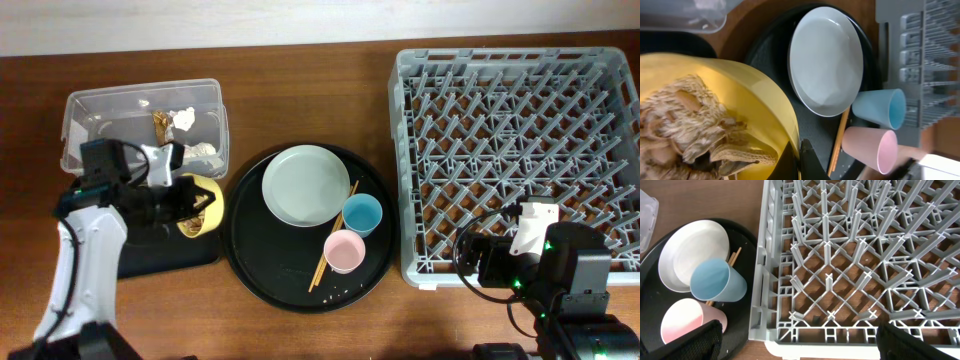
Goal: Sort waste into correct bins and load items into the dishwasher rack
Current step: 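Tip the yellow bowl over the black tray to empty the scraps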
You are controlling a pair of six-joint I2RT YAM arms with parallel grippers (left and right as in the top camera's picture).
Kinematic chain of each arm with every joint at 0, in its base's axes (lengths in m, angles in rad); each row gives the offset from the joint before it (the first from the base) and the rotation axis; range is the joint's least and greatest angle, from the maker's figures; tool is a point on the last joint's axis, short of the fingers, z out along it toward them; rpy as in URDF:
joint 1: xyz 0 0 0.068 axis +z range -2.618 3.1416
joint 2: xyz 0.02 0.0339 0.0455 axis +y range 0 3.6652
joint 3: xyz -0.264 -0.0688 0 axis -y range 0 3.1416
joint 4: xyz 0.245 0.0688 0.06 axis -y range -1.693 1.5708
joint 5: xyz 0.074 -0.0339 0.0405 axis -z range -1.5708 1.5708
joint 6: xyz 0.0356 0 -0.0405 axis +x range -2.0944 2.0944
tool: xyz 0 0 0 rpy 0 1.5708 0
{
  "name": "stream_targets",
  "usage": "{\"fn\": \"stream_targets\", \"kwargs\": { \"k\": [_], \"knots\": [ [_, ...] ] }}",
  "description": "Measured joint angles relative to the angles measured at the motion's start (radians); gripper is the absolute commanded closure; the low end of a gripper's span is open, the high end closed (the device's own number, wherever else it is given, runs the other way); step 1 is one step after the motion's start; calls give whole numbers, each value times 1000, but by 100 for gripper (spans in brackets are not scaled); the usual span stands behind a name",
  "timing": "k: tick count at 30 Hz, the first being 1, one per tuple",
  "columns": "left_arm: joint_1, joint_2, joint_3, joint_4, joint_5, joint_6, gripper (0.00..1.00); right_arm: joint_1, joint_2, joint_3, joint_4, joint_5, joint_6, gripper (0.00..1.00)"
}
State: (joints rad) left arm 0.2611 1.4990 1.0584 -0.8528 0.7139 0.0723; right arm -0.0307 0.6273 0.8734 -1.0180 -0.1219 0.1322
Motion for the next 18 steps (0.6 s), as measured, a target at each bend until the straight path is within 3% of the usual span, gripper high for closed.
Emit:
{"fn": "stream_targets", "kwargs": {
  "k": [4,8,15,18],
  "knots": [
    [186,141,-31,1,278,82,100,0,0,0,0,0,0,1],
    [285,239,-34,0,482,93,100,0,0,0,0,0,0,1],
    [348,246,-34,-3,780,76,100,0,0,0,0,0,0,1],
    [348,246,-34,-3,820,51,100,0,0,0,0,0,0,1]
  ]
}}
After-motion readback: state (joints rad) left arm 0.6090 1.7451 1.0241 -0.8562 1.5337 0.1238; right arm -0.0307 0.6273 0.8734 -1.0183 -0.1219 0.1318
